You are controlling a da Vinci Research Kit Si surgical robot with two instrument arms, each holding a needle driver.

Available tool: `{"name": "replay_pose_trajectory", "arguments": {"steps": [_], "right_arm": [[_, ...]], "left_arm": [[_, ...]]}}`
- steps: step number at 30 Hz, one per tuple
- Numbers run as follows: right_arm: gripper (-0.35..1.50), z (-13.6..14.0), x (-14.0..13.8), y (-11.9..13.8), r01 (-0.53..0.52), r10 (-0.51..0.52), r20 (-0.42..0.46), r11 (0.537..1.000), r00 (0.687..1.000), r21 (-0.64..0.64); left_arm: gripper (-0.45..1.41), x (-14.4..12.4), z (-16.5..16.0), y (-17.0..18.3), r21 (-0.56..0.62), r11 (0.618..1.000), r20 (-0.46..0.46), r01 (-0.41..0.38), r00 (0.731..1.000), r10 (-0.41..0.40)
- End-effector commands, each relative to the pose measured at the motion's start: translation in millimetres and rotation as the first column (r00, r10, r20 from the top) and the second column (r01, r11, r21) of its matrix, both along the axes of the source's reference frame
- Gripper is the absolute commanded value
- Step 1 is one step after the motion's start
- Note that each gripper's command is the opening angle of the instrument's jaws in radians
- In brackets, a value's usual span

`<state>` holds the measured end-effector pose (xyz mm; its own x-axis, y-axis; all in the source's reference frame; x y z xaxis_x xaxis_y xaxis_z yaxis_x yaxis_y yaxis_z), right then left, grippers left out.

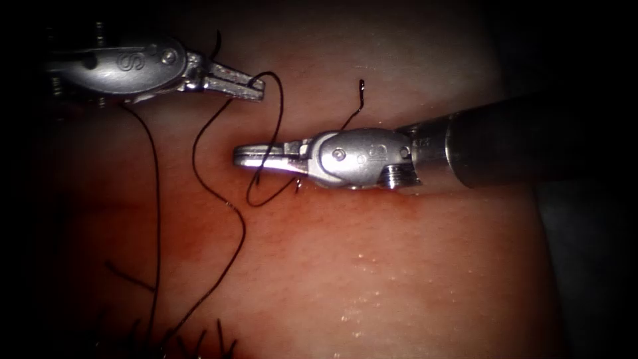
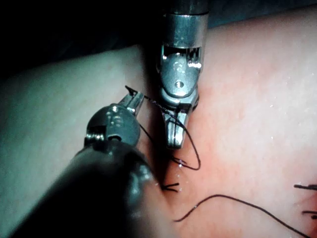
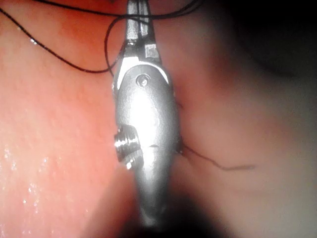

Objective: Wound Closure
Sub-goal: Wrap the suture once around the right tool counter clockwise, then grasp the suture tail with the right gripper.

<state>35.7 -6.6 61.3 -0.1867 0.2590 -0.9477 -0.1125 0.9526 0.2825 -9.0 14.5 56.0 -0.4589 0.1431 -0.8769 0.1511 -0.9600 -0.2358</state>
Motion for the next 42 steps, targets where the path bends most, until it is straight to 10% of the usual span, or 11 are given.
{"name": "replay_pose_trajectory", "arguments": {"steps": [1, 8, 14, 15, 25, 29, 37, 42], "right_arm": [[-0.35, 0.2, 0.9, -0.3, 0.0, 0.0, -0.015, 1.0, 1.0, 0.008], [-0.35, -0.7, 0.8, -0.9, 0.015, -0.011, -0.044, 0.997, 0.999, 0.079], [-0.35, -1.9, -1.7, -0.2, -0.168, 0.166, 0.024, 0.976, 0.986, 0.142], [-0.11, -1.9, -2.1, 0.0, -0.197, 0.194, 0.038, 0.97, 0.98, 0.145], [0.12, -1.4, -3.8, 0.5, -0.356, 0.341, 0.111, 0.914, 0.934, 0.192], [0.59, -2.1, -4.9, 0.2, -0.536, 0.497, 0.206, 0.808, 0.843, 0.244], [-0.1, -1.2, -5.6, -0.7, -0.644, 0.571, 0.3, 0.644, 0.764, 0.413], [0.61, 0.1, -5.5, -1.4, -0.67, 0.598, 0.348, 0.476, 0.722, 0.57]], "left_arm": [[-0.45, -0.6, 0.9, 0.3, -0.006, 1.0, -0.002, -0.002, 1.0, 0.002], [-0.45, -0.9, 4.6, 0.6, 0.019, 1.0, -0.021, 0.011, 1.0, -0.011], [-0.45, -1.0, 9.3, -0.4, 0.048, 0.999, -0.055, 0.018, 0.998, -0.015], [-0.45, -1.3, 10.3, -1.0, 0.059, 0.998, -0.061, 0.014, 0.998, -0.01], [-0.45, -3.3, 14.1, -4.7, 0.111, 0.994, -0.036, 0.001, 0.999, 0.003], [-0.45, -3.5, 15.1, -6.1, 0.122, 0.993, -0.03, -0.002, 1.0, 0.006], [-0.45, -4.2, 14.5, -7.4, 0.128, 0.992, -0.006, -0.018, 1.0, 0.019], [-0.45, -5.2, 14.6, -8.0, 0.122, 0.992, 0.003, -0.023, 1.0, 0.023]]}}
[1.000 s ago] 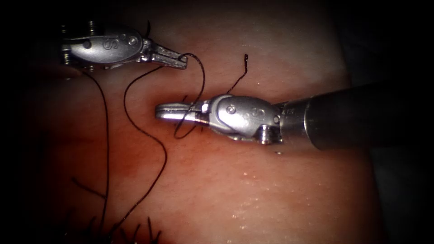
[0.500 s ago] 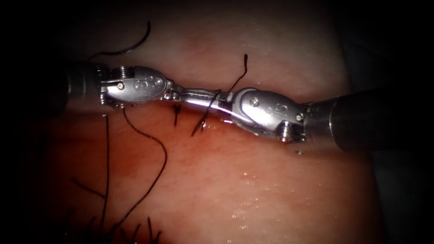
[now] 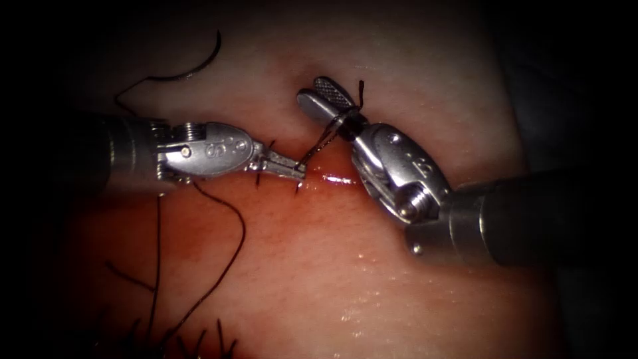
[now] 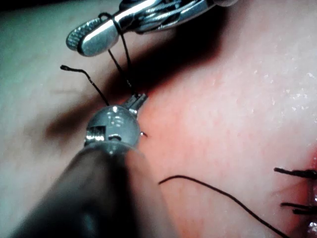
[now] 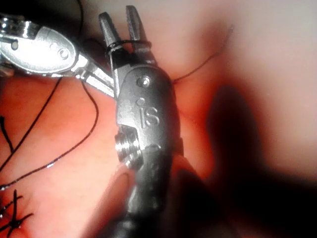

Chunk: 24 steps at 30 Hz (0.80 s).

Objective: Wound Closure
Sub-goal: Grasp the suture tail with the right gripper.

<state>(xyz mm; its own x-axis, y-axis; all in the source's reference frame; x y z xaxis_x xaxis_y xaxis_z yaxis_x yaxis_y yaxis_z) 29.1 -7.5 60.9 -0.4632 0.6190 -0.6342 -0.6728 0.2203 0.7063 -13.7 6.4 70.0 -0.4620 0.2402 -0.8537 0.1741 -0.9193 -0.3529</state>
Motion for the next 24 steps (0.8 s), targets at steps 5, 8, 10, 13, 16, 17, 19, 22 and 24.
{"name": "replay_pose_trajectory", "arguments": {"steps": [5, 8, 10, 13, 16, 17, 19, 22, 24], "right_arm": [[0.67, 2.6, -0.1, -2.7, -0.141, 0.145, -0.019, 0.978, 0.989, 0.152], [0.74, 3.6, -1.1, -3.9, -0.173, 0.184, -0.033, 0.962, 0.982, 0.213], [0.74, 3.9, -1.4, -4.3, -0.181, 0.196, -0.043, 0.956, 0.98, 0.233], [0.72, 5.4, -2.7, -5.5, -0.217, 0.244, -0.054, 0.929, 0.968, 0.299], [0.69, 6.3, -4.0, -5.9, -0.251, 0.293, -0.068, 0.9, 0.954, 0.355], [0.71, 6.4, -4.1, -5.8, -0.25, 0.297, -0.078, 0.897, 0.952, 0.365], [0.71, 6.5, -4.2, -5.7, -0.247, 0.3, -0.086, 0.893, 0.95, 0.376], [0.71, 7.0, -4.2, -4.9, -0.234, 0.299, -0.108, 0.885, 0.948, 0.402], [0.72, 7.4, -4.0, -4.3, -0.22, 0.291, -0.116, 0.883, 0.95, 0.416]], "left_arm": [[-0.45, -0.7, 0.4, 0.7, 0.001, 1.0, 0.012, -0.004, 1.0, 0.004], [-0.45, -0.6, 0.2, 0.9, 0.004, 1.0, 0.014, -0.005, 1.0, 0.005], [-0.45, -0.5, 0.2, 1.0, 0.006, 1.0, 0.017, -0.006, 1.0, 0.006], [-0.45, -0.6, 0.3, 1.1, 0.006, 1.0, 0.018, -0.006, 1.0, 0.006], [-0.45, -1.0, 0.4, 1.2, 0.006, 1.0, 0.017, -0.003, 1.0, 0.003], [-0.45, -1.1, 0.5, 1.3, 0.005, 1.0, 0.016, -0.002, 1.0, 0.002], [-0.45, -1.2, 0.5, 1.3, 0.005, 1.0, 0.016, -0.002, 1.0, 0.002], [-0.45, -1.5, 0.6, 1.3, 0.004, 1.0, 0.016, -0.001, 1.0, 0.001], [-0.45, -1.5, 0.6, 1.2, 0.003, 1.0, 0.017, -0.001, 1.0, 0.001]]}}
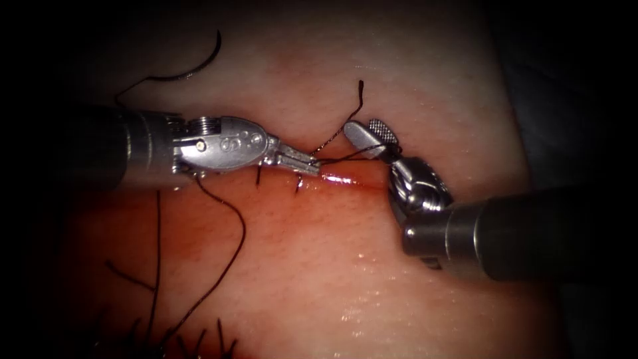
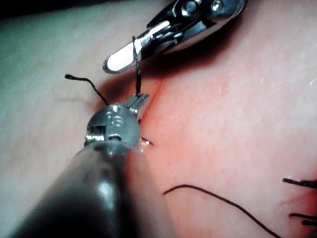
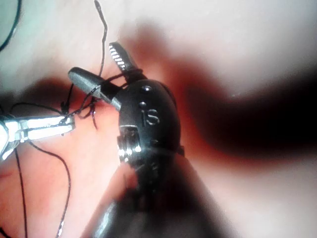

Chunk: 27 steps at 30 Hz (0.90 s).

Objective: Wound Closure
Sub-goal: Grasp the suture tail with the right gripper.

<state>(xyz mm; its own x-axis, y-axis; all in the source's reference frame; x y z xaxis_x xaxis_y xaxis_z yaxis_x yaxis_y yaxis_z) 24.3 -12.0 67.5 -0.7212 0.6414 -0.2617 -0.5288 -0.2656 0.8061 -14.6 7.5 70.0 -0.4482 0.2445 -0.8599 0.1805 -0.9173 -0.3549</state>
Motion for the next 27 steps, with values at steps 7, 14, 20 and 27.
{"name": "replay_pose_trajectory", "arguments": {"steps": [7, 14, 20, 27], "right_arm": [[0.81, 2.1, 1.5, 1.7, 0.031, -0.031, -0.018, 1.0, 0.999, 0.002], [0.81, 3.3, 2.4, 2.8, 0.044, -0.044, -0.008, 0.999, 0.999, 0.016], [0.79, 3.6, 2.3, 3.3, 0.035, -0.035, 0.003, 0.999, 0.999, 0.02], [0.84, 4.6, 1.7, 3.4, 0.052, -0.053, 0.032, 0.998, 0.998, 0.033]], "left_arm": [[-0.45, -0.3, 0.6, -0.1, -0.004, 1.0, 0.002, -0.003, 1.0, 0.003], [-0.45, -0.2, 0.8, -0.1, -0.005, 1.0, 0.001, -0.004, 1.0, 0.004], [-0.45, 0.1, 0.8, -0.1, -0.002, 1.0, -0.001, -0.003, 1.0, 0.003], [-0.45, -0.1, 1.0, -0.2, -0.003, 1.0, -0.002, -0.002, 1.0, 0.002]]}}
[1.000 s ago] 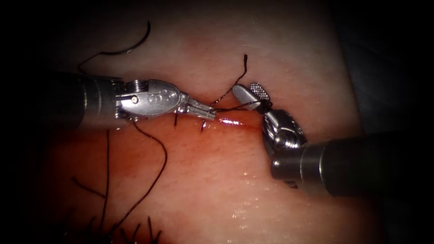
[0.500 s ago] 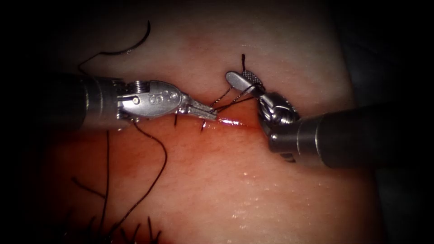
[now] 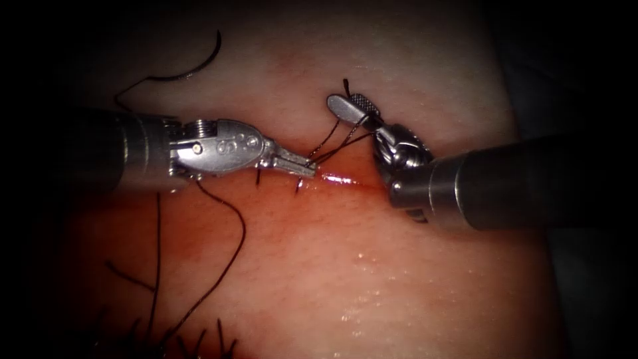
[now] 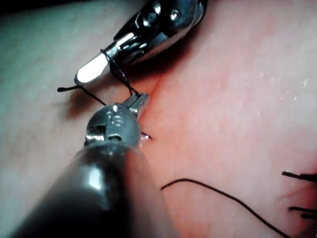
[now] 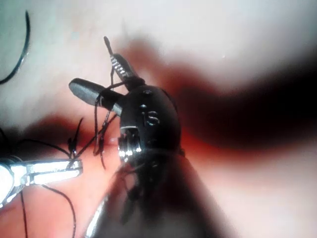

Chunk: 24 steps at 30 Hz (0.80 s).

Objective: Wound Closure
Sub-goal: Grasp the suture tail with the right gripper.

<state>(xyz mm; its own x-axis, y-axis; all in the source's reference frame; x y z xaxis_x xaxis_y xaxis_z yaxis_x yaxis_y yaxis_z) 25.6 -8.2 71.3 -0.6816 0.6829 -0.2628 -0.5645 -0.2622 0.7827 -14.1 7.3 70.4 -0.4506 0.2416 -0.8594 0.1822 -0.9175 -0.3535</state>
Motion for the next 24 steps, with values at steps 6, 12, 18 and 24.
{"name": "replay_pose_trajectory", "arguments": {"steps": [6, 12, 18, 24], "right_arm": [[1.01, 1.8, -0.2, -1.3, 0.026, -0.026, 0.071, 1.0, 0.997, -0.001], [1.28, 2.5, 0.2, -0.5, 0.064, -0.063, 0.058, 0.998, 0.996, -0.003], [1.33, 4.2, 0.0, -0.5, 0.095, -0.095, 0.097, 0.995, 0.991, 0.003], [1.43, 6.1, -0.4, -0.5, 0.149, -0.151, 0.223, 0.989, 0.963, 0.024]], "left_arm": [[-0.45, -1.0, 0.8, 0.2, -0.001, 1.0, -0.004, -0.001, 1.0, 0.001], [-0.45, -1.0, 1.0, -0.1, -0.003, 1.0, -0.008, -0.008, 1.0, 0.008], [-0.45, -0.8, 1.0, -0.3, 0.001, 1.0, -0.008, -0.008, 1.0, 0.008], [-0.45, -1.0, 1.3, -0.4, -0.001, 1.0, -0.012, -0.012, 1.0, 0.012]]}}
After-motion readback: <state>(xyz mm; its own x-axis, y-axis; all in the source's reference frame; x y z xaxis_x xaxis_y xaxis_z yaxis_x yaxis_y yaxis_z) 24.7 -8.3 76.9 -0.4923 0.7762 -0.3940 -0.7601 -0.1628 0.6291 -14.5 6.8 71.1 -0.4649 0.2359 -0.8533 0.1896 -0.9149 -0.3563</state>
